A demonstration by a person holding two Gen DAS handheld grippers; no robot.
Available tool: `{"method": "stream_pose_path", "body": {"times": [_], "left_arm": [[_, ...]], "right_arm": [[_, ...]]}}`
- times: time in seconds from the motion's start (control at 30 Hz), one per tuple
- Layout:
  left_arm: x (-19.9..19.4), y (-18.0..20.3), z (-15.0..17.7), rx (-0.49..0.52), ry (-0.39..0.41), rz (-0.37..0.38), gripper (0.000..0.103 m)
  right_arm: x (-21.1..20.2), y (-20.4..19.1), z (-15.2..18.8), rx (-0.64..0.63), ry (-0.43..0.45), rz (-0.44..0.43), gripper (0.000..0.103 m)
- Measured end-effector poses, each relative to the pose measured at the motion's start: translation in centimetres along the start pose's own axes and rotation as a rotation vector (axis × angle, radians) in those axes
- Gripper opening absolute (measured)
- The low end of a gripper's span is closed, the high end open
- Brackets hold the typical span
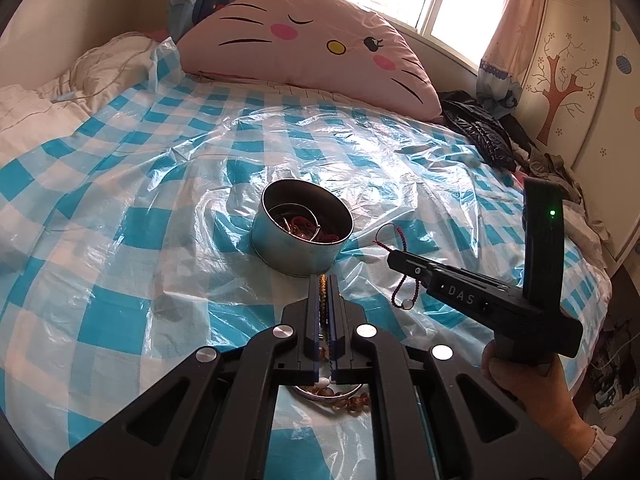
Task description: Organize jewelry
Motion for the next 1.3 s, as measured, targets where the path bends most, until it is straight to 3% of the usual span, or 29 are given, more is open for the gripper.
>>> {"method": "stream_pose_path", "body": {"times": [0.13, 0.43, 0.83, 0.93, 1.07, 1.17, 1.23, 1.3], "left_arm": [[0.0, 0.0, -0.4, -0.010, 0.006, 0.014, 0.003], [1.0, 0.0, -1.5, -0.003, 0.012, 0.024, 0.003], [5.0, 0.8, -8.4, -0.060, 0.089, 0.097, 0.003], [8.1, 0.0, -7.9, -0.092, 0.029, 0.101, 0.004], [11.5, -2.2, -5.9, -0.087, -0.102, -0.003, 0.005], [10.2, -3.8, -6.3, -0.109, -0.050, -0.047, 0.024], [8.5, -4.9, -6.8, -0.111, 0.001, -0.093, 0.052], [6.9, -5.4, -6.8, -0.118, 0.033, -0.115, 0.055]], "right_arm": [[-1.4, -0.4, -1.7, 0.014, 0.079, -0.032, 0.011], [-1.4, -1.2, -2.3, 0.039, 0.088, -0.080, 0.011], [-1.7, -2.7, -4.6, 0.092, 0.136, -0.144, 0.011], [-0.8, -2.8, -5.3, 0.087, 0.137, -0.149, 0.011], [1.1, -3.6, -6.0, 0.064, 0.120, -0.157, 0.011], [2.8, -4.5, -6.1, 0.036, 0.099, -0.166, 0.011], [4.1, -5.3, -6.0, 0.015, 0.078, -0.172, 0.011], [5.6, -6.1, -5.5, -0.012, 0.043, -0.177, 0.011]]}}
Point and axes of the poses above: each gripper's, at about its wrist camera, not at the fingertips, and x roughly the way its jaws point, y to its right, z to its underside, the point moved 10 cm from there along x, roughly the way its jaws point, and after that the axes turned 11 degrees about y, right-handed, at the moved point
